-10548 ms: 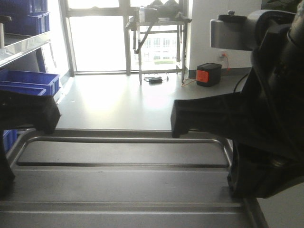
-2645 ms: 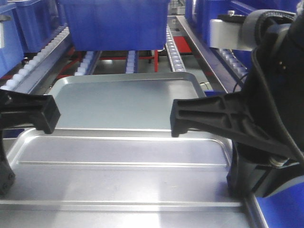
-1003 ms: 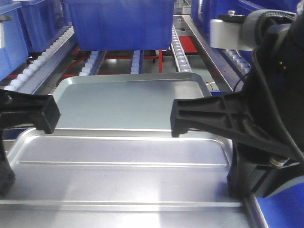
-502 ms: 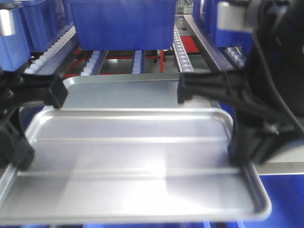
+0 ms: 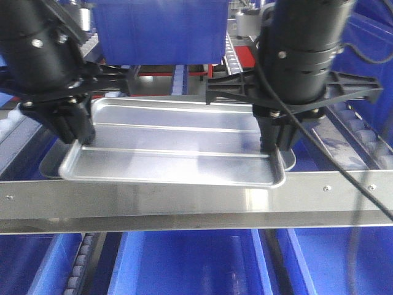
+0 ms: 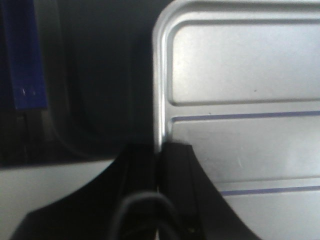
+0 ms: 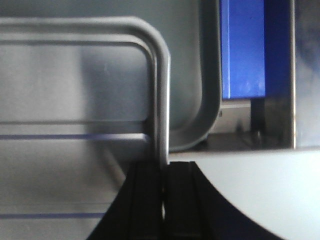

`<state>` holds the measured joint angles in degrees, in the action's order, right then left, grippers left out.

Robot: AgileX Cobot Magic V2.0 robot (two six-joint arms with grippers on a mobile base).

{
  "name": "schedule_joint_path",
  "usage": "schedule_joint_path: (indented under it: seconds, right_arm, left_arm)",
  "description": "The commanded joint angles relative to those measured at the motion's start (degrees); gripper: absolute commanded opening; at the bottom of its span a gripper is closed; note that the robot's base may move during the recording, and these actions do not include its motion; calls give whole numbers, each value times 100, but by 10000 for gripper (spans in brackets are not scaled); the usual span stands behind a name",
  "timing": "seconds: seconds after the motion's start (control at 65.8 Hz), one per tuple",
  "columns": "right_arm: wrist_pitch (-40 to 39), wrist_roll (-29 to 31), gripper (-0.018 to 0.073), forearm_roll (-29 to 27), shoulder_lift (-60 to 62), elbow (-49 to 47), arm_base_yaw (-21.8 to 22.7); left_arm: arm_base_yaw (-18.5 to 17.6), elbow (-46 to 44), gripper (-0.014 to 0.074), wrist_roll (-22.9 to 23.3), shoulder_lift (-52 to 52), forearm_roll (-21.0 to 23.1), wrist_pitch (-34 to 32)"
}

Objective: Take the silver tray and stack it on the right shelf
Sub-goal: 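Extend both arms and lower the tray onto the tray on the shelf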

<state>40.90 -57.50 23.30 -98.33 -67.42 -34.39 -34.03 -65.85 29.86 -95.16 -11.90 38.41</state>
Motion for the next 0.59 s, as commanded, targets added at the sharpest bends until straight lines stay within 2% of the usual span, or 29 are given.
schedule_joint_path:
  seconds: [0.0, 0.304, 0.456, 0.578]
  right_arm:
    - [-1012, 235, 67, -15, -61, -765, 51]
    - [-1003, 368, 67, -7, -783, -1886, 296]
    - [-1448, 368, 67, 4, -1003, -1951, 377]
    - [-1392, 368, 67, 4, -1039, -1951, 391]
  left_arm:
    - [-36, -600, -90, -243, -118, 360, -573]
    - [324, -1320, -90, -243, -738, 437, -664]
    - [458, -1373, -91, -243, -903, 437, -722]
    - [485, -1373, -91, -243, -903, 437, -739]
